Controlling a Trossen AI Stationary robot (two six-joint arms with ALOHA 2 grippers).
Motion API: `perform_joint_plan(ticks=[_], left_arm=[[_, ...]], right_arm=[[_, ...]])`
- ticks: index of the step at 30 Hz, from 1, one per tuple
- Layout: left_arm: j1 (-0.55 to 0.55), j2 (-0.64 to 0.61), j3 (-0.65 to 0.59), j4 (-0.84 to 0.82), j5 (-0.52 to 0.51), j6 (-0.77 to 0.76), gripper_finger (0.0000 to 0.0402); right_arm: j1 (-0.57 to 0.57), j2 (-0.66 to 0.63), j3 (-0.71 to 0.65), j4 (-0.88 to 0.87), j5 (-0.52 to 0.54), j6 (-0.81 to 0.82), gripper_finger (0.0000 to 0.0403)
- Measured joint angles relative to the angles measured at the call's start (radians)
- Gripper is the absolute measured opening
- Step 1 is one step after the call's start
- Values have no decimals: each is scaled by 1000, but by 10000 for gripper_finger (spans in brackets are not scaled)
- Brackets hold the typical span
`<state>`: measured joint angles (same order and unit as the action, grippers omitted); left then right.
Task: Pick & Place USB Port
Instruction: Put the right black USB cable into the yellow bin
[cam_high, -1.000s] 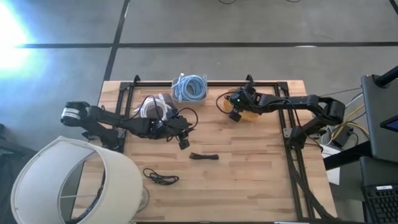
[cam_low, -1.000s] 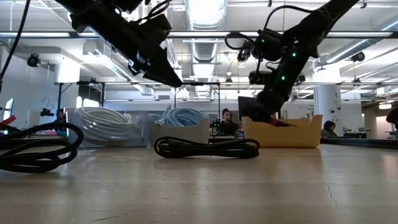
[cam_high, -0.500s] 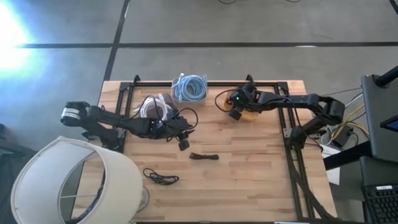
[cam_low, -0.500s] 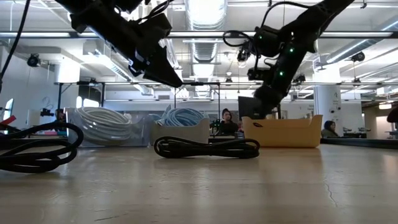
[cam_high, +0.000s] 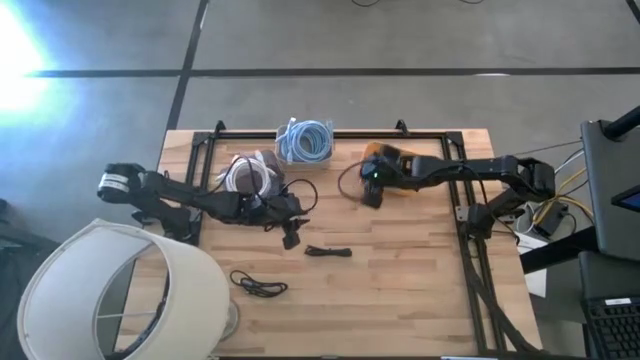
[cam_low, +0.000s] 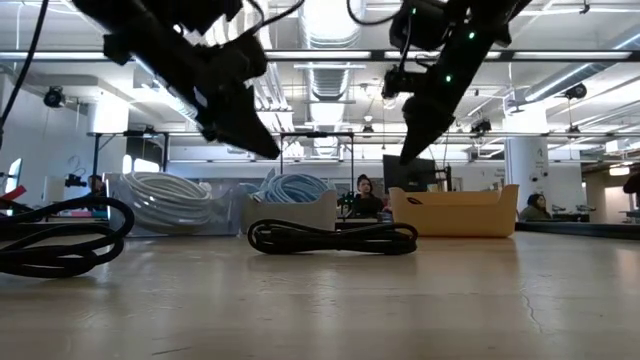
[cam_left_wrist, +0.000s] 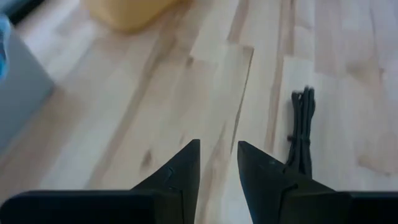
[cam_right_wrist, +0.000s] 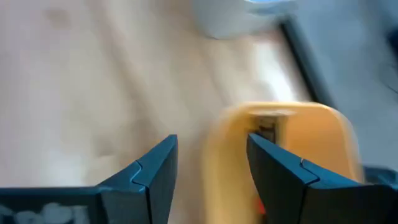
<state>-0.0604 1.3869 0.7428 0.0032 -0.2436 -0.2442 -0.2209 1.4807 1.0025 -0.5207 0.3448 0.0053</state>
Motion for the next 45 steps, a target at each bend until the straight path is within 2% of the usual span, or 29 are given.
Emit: perform_joint_plan(ticks=[10,15,20,23,28,37,41,45], left_arm=[[-29,0,-120,80,0,-93,110],[-31,0,-136,104,0,-95,110],[-31,0,-138,103,0,-99,110],[-35,0,-136,102,0,-105,110],[-42,0,-134,102,0,-134,110],[-59,0,-135,102,0,-152,110],[-59,0,-135,102,0,-153,110],[-59,0,-135,102,0,-153,110]], right_arm=[[276,9,-40,89,-118,152,189],[386,30,-82,204,-244,179,189],[470,101,-100,394,-260,178,189],[492,166,-101,451,-246,179,189],[494,263,-91,452,-118,229,189],[492,374,-88,454,-109,270,186],[492,386,-86,457,-103,265,166],[492,371,-87,454,-95,241,120]])
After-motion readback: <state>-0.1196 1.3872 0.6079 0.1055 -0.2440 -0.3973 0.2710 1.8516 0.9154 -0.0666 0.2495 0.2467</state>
